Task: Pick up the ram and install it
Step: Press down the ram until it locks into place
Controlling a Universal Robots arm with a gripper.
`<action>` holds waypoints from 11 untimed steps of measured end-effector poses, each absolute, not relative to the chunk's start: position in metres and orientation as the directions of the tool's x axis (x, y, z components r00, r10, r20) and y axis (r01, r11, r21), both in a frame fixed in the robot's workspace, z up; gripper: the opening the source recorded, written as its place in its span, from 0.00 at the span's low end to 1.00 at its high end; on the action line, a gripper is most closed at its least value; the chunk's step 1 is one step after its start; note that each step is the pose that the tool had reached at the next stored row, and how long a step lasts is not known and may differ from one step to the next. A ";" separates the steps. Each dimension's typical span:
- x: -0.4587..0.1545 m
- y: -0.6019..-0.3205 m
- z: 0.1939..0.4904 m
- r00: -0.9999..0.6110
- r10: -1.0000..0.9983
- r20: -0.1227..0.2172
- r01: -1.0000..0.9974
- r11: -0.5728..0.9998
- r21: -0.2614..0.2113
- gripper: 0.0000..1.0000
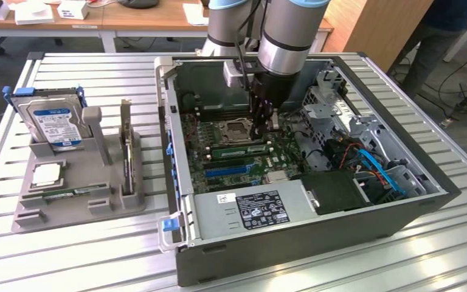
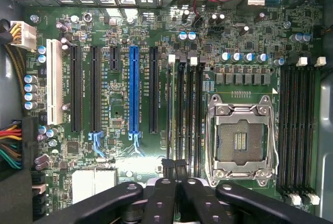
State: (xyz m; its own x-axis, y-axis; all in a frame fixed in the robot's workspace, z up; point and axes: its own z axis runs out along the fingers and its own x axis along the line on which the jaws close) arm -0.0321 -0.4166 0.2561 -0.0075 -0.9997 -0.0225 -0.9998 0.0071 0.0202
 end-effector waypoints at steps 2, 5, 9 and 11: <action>-0.032 -0.417 0.256 -0.007 -1.000 -0.022 -1.000 0.007 0.020 0.09; -0.032 -0.417 0.256 -0.007 -1.000 -0.022 -1.000 0.007 0.020 0.09; -0.032 -0.417 0.256 -0.007 -1.000 -0.022 -1.000 0.007 0.020 0.09; -0.032 -0.417 0.256 -0.008 -1.000 -0.022 -1.000 0.007 0.020 0.09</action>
State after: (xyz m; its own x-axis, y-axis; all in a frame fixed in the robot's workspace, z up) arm -0.0321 -0.4166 0.2561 -0.0075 -0.9997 -0.0225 -0.9998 0.0071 0.0202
